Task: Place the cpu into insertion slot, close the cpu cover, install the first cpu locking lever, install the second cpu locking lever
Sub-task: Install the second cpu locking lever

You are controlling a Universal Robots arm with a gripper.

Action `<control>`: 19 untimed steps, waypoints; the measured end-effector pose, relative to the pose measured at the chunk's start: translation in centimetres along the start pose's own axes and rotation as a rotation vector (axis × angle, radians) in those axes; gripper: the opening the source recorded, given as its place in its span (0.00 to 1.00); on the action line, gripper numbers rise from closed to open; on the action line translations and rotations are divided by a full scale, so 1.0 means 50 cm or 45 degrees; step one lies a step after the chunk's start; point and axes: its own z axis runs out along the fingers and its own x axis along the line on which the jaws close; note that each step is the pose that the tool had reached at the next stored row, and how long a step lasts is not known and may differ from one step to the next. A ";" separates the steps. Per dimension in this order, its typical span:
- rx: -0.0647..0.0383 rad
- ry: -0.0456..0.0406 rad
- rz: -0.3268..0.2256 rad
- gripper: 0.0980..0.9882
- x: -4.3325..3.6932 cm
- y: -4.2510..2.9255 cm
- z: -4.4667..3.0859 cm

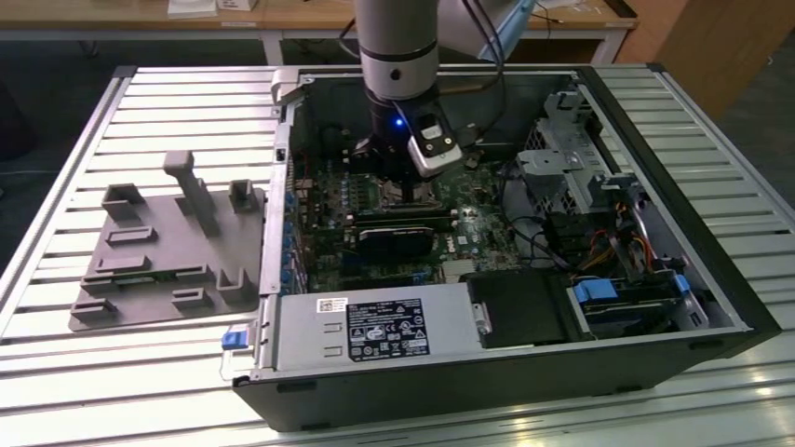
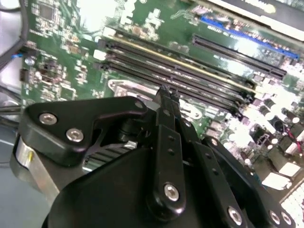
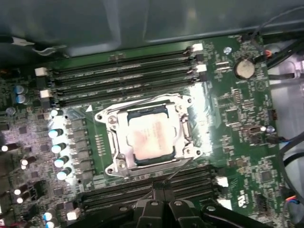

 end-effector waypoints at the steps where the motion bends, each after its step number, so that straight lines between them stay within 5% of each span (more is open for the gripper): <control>1: 0.000 0.000 0.000 0.01 0.004 -0.001 0.001; 7: -0.005 0.001 0.001 0.01 0.016 -0.007 0.008; 10: -0.021 0.005 0.002 0.01 0.021 -0.012 0.012; 19: -0.145 0.030 0.017 0.01 0.021 -0.038 0.018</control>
